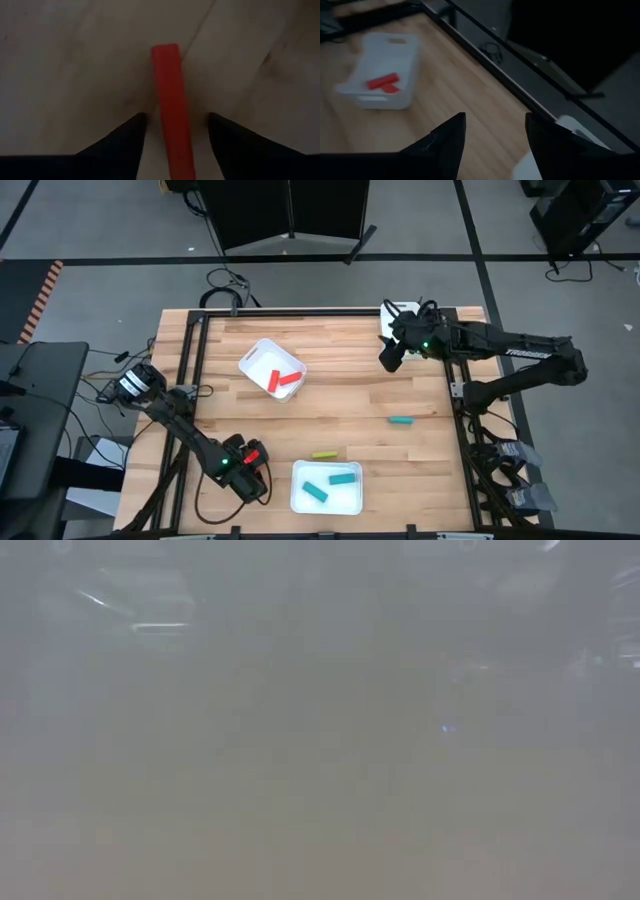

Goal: Sort blocks
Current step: Put the orange block into the top left bin, then put the blue block into the bottom center bin

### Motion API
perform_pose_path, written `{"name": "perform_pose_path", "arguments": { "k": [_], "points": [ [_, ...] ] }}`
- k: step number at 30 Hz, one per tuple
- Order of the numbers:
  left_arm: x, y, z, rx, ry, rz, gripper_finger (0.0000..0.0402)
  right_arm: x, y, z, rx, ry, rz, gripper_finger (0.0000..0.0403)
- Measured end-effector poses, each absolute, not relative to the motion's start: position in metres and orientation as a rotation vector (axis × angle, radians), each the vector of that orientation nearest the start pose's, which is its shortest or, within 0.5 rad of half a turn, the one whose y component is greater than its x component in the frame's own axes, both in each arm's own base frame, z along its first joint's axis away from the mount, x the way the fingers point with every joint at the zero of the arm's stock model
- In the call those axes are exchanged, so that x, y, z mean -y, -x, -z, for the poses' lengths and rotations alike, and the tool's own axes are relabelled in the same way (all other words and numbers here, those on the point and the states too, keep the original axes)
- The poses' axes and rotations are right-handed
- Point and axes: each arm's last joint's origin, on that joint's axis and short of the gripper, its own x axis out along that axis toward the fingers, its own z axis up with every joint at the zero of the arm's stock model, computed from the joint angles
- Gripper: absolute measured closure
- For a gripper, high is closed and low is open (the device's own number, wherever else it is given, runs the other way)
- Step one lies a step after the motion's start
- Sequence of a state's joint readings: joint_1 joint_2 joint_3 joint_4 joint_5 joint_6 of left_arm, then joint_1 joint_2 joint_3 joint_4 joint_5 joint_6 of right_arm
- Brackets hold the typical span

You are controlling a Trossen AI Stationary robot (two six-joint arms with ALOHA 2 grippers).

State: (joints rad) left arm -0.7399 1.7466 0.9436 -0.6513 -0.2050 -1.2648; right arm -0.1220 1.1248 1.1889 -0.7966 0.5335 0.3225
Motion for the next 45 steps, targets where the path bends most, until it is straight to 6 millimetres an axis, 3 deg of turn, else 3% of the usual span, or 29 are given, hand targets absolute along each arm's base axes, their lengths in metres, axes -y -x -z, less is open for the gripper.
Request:
{"name": "perform_pose_path", "arguments": {
  "k": [3, 7, 13, 18, 24, 35, 37, 41, 45],
  "points": [
    [0.19, -0.218, -0.138, -1.28, 0.396, -0.413, 0.0232, 0.03, -0.216, -0.357, -0.596, -0.135, 0.681, 0.0191],
    [0.187, -0.214, -0.146, -1.262, 0.386, -0.41, 0.0345, 0.013, -0.218, -0.358, -0.581, -0.117, 0.605, 0.0199],
    [0.175, -0.21, -0.166, -1.181, 0.33, -0.432, 0.0337, -0.014, -0.219, -0.359, -0.569, -0.108, 0.493, 0.0211],
    [0.152, -0.209, -0.202, -0.954, 0.301, -0.488, 0.0337, -0.04, -0.215, -0.358, -0.585, -0.069, 0.378, 0.0219],
    [0.101, -0.216, -0.235, -0.788, 0.243, -0.631, 0.0337, -0.068, -0.219, -0.346, -0.649, -0.038, 0.288, 0.022],
    [0.002, -0.243, -0.243, -0.848, 0.197, -0.799, 0.0337, -0.109, -0.231, -0.312, -0.796, -0.013, 0.246, 0.0203],
    [-0.012, -0.244, -0.243, -0.874, 0.221, -0.792, 0.0318, -0.113, -0.231, -0.309, -0.815, -0.018, 0.249, 0.02],
    [-0.033, -0.243, -0.242, -0.917, 0.245, -0.772, 0.0217, -0.118, -0.225, -0.306, -0.84, -0.045, 0.262, 0.0194],
    [-0.04, -0.243, -0.245, -0.91, 0.241, -0.749, 0.0138, -0.121, -0.218, -0.303, -0.876, -0.041, 0.287, 0.0192]
  ]
}}
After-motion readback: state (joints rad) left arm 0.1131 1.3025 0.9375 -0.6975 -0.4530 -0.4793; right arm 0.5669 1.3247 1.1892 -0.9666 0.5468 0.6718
